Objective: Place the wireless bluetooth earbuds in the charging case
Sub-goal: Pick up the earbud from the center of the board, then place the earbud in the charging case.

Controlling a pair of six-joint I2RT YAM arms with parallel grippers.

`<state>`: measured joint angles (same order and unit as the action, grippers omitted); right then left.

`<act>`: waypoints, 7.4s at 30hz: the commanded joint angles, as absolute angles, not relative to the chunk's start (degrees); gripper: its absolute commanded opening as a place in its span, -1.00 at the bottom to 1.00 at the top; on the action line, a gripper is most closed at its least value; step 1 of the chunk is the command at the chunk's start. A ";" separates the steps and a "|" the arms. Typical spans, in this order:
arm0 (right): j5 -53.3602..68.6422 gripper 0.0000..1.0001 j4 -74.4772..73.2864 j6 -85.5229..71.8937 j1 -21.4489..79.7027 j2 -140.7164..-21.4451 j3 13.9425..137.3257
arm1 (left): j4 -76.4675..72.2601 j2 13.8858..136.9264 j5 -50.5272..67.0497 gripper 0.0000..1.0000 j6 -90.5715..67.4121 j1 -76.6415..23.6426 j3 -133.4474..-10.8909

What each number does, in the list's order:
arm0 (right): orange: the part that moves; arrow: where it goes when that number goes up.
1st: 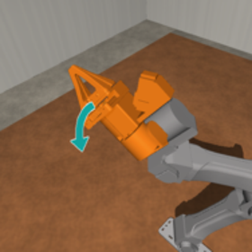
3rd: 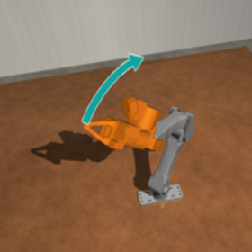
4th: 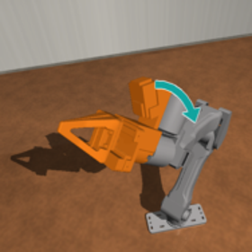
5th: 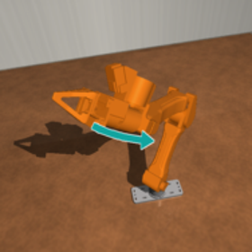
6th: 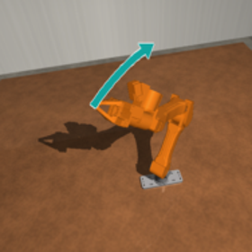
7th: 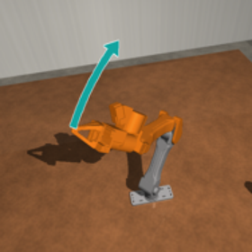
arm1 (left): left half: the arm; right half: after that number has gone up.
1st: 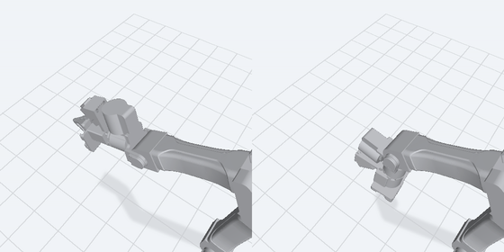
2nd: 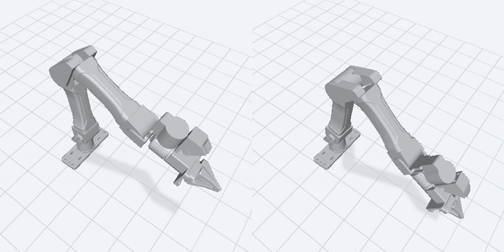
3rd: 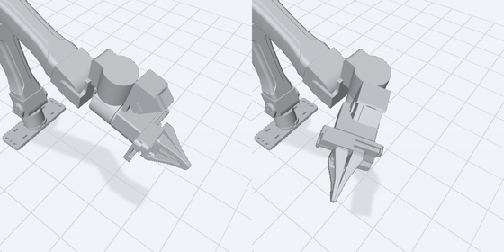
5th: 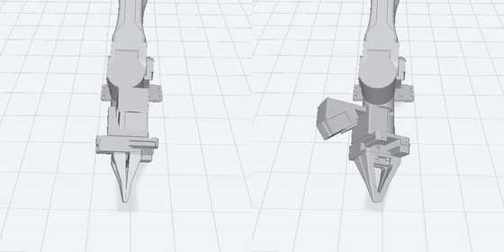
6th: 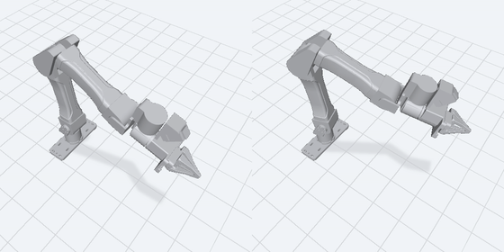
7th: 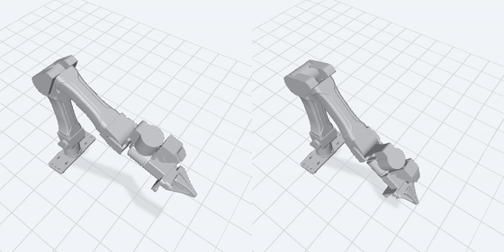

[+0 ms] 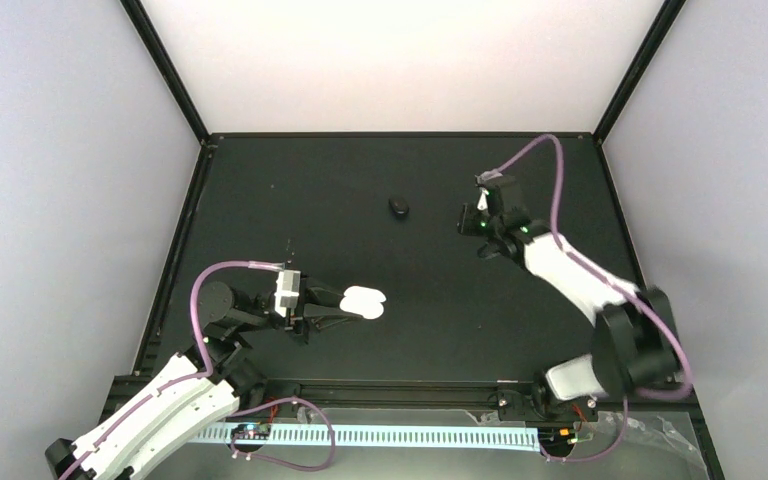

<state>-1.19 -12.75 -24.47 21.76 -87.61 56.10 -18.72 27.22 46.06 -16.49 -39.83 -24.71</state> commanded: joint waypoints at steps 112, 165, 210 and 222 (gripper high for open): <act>5.81 -0.98 -44.78 9.81 75.30 -73.56 90.27 | -16.01 28.83 42.90 -0.97 -11.93 -42.61 -25.84; 1.59 -0.87 -46.76 7.32 76.09 -74.53 87.76 | -15.71 28.47 41.61 -0.97 -11.86 -42.54 -25.93; -0.22 -0.96 -49.76 6.42 77.04 -76.00 89.65 | -15.99 26.99 40.70 -0.97 -12.15 -42.58 -25.40; 1.06 -0.81 -46.38 5.04 77.17 -74.37 89.65 | -15.91 27.08 40.80 -0.97 -12.21 -42.54 -25.40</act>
